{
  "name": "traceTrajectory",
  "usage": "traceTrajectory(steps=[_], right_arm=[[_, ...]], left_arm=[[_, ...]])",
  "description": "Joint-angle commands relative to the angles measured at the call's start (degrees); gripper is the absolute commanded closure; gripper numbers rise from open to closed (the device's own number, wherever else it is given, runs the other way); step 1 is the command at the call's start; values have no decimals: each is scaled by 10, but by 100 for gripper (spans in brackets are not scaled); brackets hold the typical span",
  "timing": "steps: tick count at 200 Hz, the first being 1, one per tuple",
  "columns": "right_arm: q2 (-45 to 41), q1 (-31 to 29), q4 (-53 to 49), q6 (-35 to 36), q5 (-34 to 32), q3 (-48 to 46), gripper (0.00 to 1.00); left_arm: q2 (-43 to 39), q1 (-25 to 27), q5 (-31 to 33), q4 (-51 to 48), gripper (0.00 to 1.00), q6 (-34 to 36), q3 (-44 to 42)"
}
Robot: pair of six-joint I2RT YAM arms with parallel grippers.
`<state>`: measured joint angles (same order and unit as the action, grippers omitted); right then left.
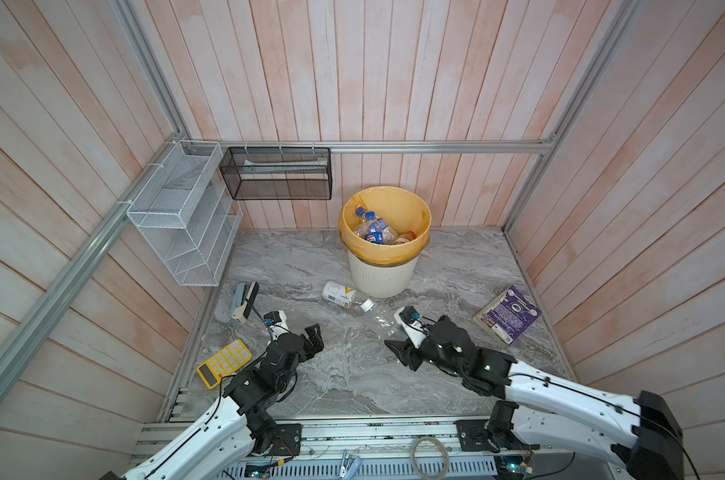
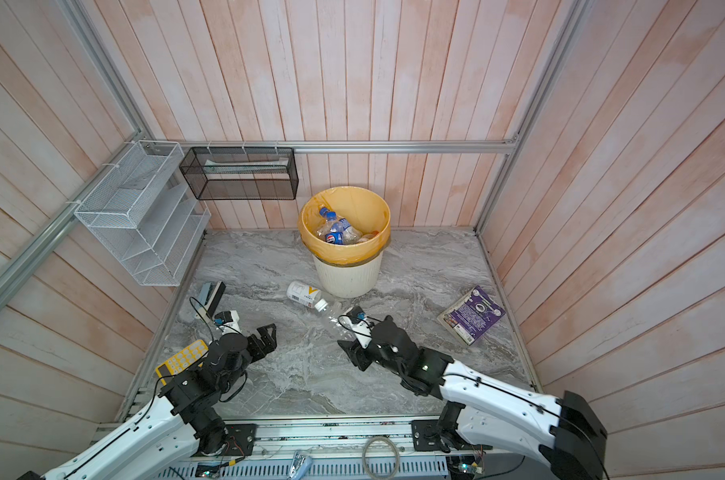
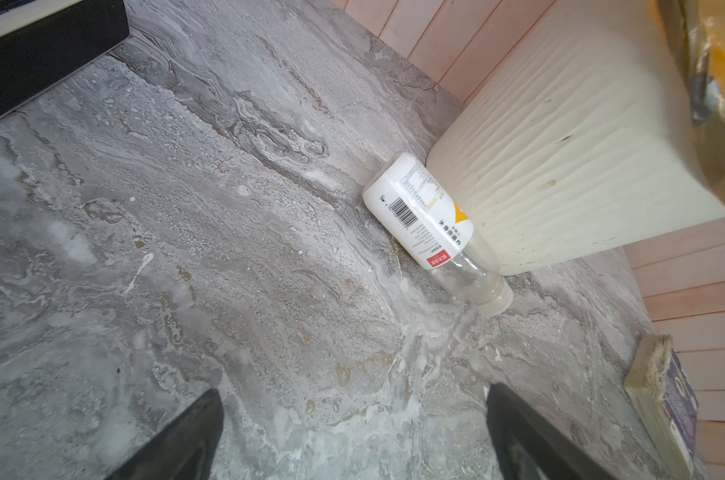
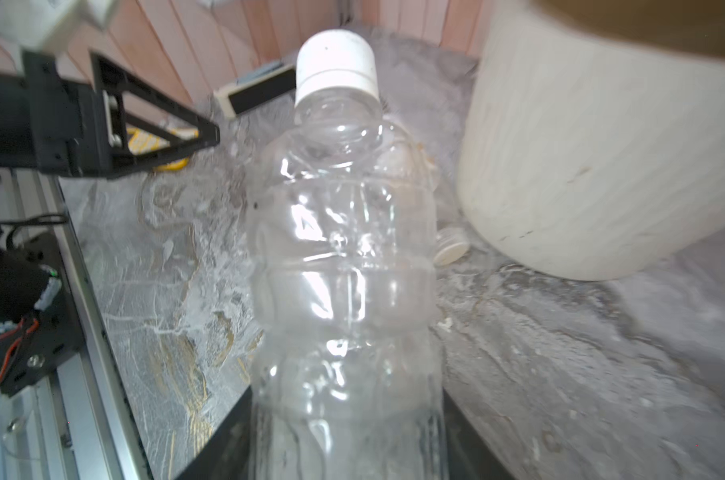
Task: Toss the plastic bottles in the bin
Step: 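Lift the white-capped bottle over the bin and open the right gripper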
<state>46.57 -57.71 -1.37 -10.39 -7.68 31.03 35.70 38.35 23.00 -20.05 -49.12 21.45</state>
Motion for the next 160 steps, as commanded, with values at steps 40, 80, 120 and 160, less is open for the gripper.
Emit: traceTrajectory(steps=[40,80,120,160], right_arm=[[-154,5,-4,49,-251,69,62],[88,170,-13,91,-66,285,63],[385,244,-208,101,38,598,51],[349,262,-181,82,-8,571,0]], left_arm=[[43,-2,-9,46,0,10,5],[75,-2,-31,69,0,12,14],[89,-1,-43,54,0,11,32],[63,-2,-38,42,0,8,21]])
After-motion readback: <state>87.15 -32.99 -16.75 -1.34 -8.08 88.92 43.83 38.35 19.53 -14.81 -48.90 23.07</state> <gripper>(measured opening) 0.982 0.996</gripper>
